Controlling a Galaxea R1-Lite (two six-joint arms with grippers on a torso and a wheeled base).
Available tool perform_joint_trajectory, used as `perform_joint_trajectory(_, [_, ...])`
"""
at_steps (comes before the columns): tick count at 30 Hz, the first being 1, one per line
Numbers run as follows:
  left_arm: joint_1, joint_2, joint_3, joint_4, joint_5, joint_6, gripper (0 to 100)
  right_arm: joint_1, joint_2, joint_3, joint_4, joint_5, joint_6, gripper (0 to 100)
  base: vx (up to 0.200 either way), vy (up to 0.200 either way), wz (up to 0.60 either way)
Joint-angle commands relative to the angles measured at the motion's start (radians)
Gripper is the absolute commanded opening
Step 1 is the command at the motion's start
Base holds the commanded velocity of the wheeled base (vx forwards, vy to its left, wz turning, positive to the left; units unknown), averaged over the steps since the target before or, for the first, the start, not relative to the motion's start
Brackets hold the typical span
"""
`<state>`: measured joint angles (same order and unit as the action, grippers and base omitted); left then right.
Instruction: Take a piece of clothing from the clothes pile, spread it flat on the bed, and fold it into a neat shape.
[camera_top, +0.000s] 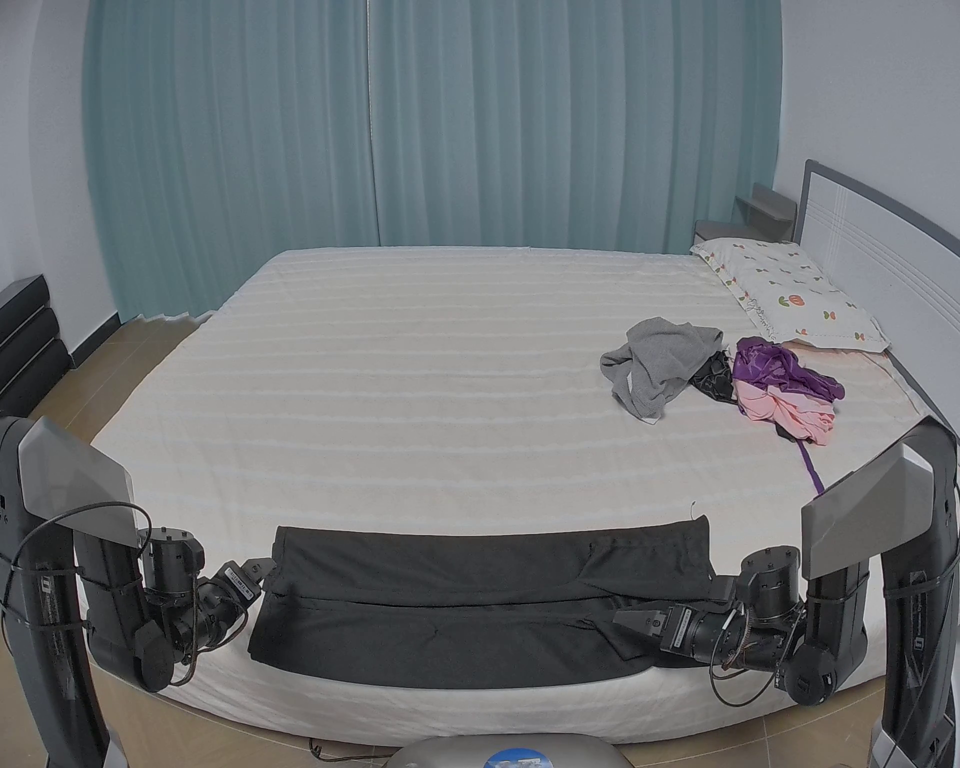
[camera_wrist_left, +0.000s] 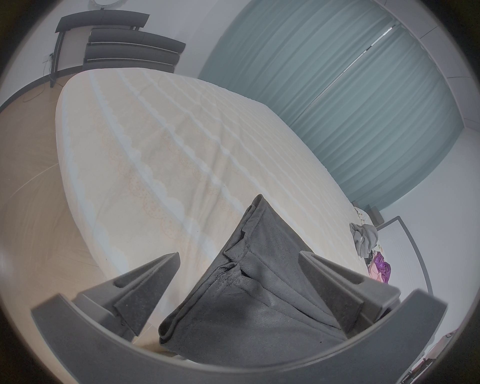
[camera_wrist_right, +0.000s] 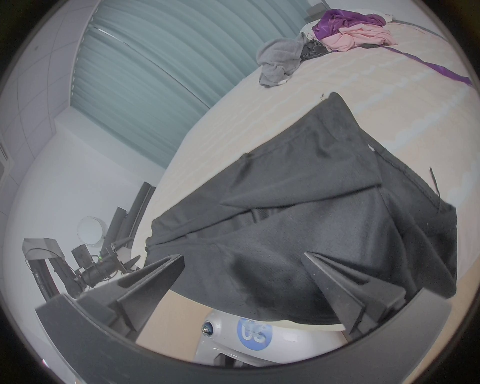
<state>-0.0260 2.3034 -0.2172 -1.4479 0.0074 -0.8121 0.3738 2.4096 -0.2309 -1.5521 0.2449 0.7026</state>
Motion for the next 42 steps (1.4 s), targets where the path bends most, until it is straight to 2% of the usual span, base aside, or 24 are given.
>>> perform_joint_trajectory(1, [0.0, 0.001, -0.001, 0.0, 0.0, -0.001, 100, 0.011, 0.043, 0.016, 0.001, -0.01, -0.015, 100, 0.0, 0.0, 0.0])
perform_joint_trajectory(8, [0.0, 0.016, -0.008, 0.0, 0.0, -0.001, 100, -0.004, 0.008, 0.015, -0.014, -0.007, 0.018, 100, 0.0, 0.0, 0.0])
perform_joint_trajectory(10, [0.0, 0.014, -0.007, 0.0, 0.0, -0.001, 100, -0.018, -0.063, 0.039, -0.014, -0.003, 0.081, 100, 0.0, 0.0, 0.0])
perform_joint_trajectory(13, [0.0, 0.014, -0.005, 0.0, 0.0, -0.001, 100, -0.058, -0.115, 0.077, -0.014, 0.01, 0.107, 100, 0.0, 0.0, 0.0])
perform_joint_trajectory(23, [0.0, 0.007, -0.004, 0.0, 0.0, -0.013, 100, -0.165, -0.064, 0.14, -0.014, 0.025, 0.087, 100, 0.0, 0.0, 0.0])
perform_joint_trajectory(31, [0.001, 0.008, -0.005, 0.0, 0.0, -0.015, 100, -0.187, -0.02, 0.163, -0.014, 0.042, 0.029, 100, 0.0, 0.0, 0.0])
perform_joint_trajectory(42, [0.001, -0.022, 0.002, -0.003, 0.002, -0.009, 100, -0.22, -0.089, 0.162, -0.014, 0.056, 0.037, 100, 0.0, 0.0, 0.0])
